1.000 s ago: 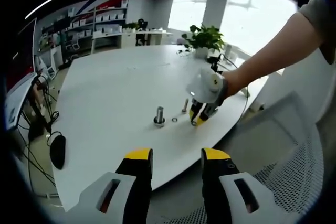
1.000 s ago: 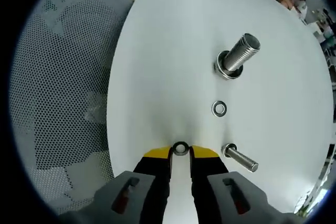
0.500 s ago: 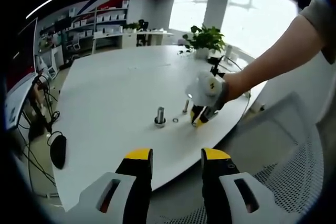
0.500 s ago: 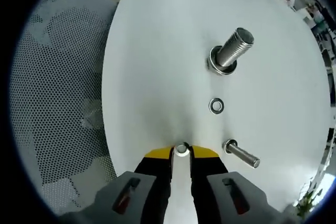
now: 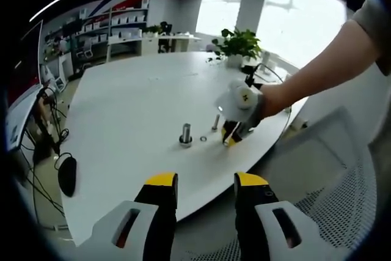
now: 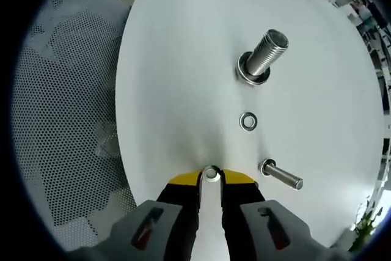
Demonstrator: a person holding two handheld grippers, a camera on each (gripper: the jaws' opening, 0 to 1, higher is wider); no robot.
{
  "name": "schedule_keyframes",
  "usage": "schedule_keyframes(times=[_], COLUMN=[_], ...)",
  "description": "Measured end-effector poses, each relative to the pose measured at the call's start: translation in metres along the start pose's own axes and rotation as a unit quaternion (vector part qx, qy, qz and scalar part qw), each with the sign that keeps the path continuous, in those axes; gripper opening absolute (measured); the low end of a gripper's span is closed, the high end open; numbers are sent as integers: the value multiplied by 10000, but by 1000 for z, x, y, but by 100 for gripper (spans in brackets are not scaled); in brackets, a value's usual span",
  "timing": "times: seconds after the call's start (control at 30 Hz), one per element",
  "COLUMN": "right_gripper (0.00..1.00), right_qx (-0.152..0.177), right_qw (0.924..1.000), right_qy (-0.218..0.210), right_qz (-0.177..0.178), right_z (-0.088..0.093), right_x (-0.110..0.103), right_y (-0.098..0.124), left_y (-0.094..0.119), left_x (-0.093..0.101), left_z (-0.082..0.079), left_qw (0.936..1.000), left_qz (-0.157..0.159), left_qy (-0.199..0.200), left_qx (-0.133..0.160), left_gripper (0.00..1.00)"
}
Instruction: Place the washer onto the threaded stud by aligning its center hole with the stud, sliding it down to the base, and recovering from edge contact or off-axis alignment until the washer reaches the visible bottom stop.
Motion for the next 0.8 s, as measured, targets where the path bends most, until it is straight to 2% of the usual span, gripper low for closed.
schedule_keyframes(times=[0.17,0.23,0.37,0.5,0.67,0.8], right_gripper=[14,14,14,14,14,14], right_qx=[99,286,394,585,734,838], right_qw=[9997,9983,9957,9898,9862,9855], right_qy=[-189,-498,-836,-1294,-1465,-1428], right_qz=[113,108,115,147,239,358], right_z=[9,12,22,31,34,32], right_x=[3,4,12,24,32,39], right_y=[1,5,13,20,33,40], left_y=[0,0,0,0,0,0], left_x=[0,0,0,-1,0,0], left_z=[0,0,0,0,0,0], left_qw=[10000,10000,10000,10000,10000,10000], left_qz=[-12,-14,-4,-23,-15,-16], left_qy=[4,6,-5,4,-2,-6], left_qx=[2,10,6,9,-2,-8], left_gripper=[35,35,35,35,35,35])
Point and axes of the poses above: the point that each gripper's makers call its tool centre point, and the gripper's own axes: y roughly backward along the fingers, x roughly to its right, z roughly out of its underside, the point moved 10 cm from there along y, roughly backward along the fingers
